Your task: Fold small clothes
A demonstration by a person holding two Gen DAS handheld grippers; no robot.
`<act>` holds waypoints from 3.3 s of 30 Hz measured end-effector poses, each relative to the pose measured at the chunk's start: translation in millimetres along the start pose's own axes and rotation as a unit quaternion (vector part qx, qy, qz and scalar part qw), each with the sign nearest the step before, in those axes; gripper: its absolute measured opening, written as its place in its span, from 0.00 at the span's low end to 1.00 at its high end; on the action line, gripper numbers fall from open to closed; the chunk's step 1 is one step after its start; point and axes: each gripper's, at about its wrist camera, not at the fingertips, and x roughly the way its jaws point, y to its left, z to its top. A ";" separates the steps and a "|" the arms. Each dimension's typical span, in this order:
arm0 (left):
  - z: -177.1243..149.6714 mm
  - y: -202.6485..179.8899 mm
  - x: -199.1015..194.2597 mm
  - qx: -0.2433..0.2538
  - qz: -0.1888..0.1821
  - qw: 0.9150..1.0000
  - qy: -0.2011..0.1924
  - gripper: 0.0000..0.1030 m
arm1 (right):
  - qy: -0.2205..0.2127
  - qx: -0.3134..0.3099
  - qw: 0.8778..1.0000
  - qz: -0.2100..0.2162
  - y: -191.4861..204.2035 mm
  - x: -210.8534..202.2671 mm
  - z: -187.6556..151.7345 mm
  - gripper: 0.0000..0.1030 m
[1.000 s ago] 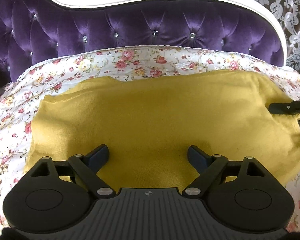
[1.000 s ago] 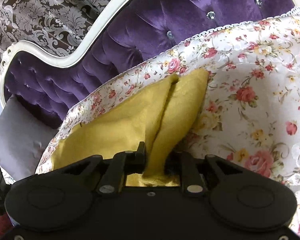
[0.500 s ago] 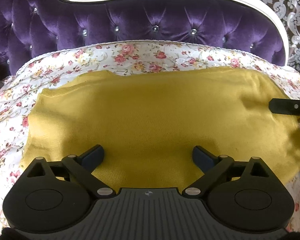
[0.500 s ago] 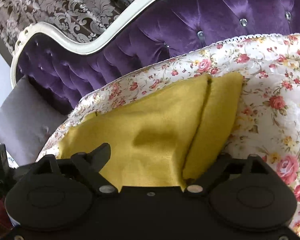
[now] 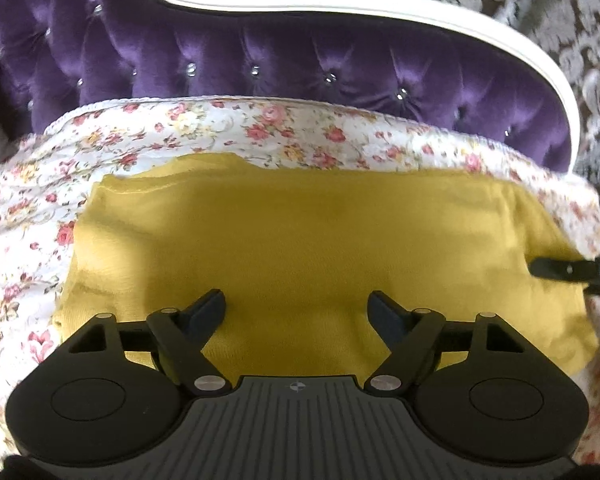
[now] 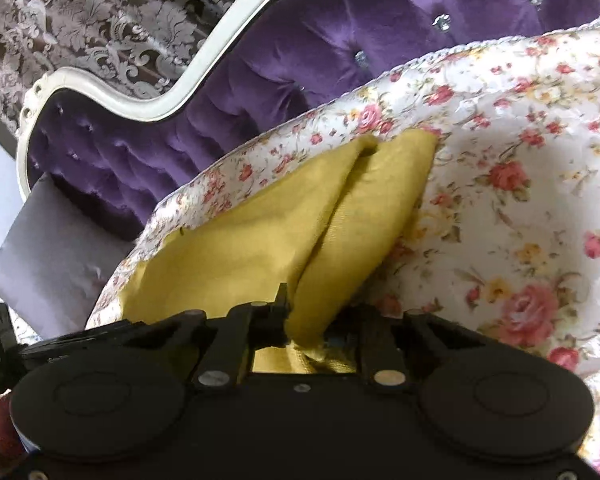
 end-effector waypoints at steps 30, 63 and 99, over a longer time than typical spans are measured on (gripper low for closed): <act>-51.6 146.2 -88.9 -0.106 0.063 0.992 -0.036 0.67 | 0.062 -0.085 0.994 -0.005 202.2 100.9 -10.2 0.19; -65.0 152.2 -102.6 -0.131 0.007 0.991 -0.041 0.67 | 0.046 -0.139 0.985 0.096 274.7 104.6 -19.0 0.43; -62.6 118.9 -57.4 -0.148 -0.106 0.983 -0.029 0.06 | -0.002 -0.128 0.991 0.044 170.5 62.1 -36.9 0.43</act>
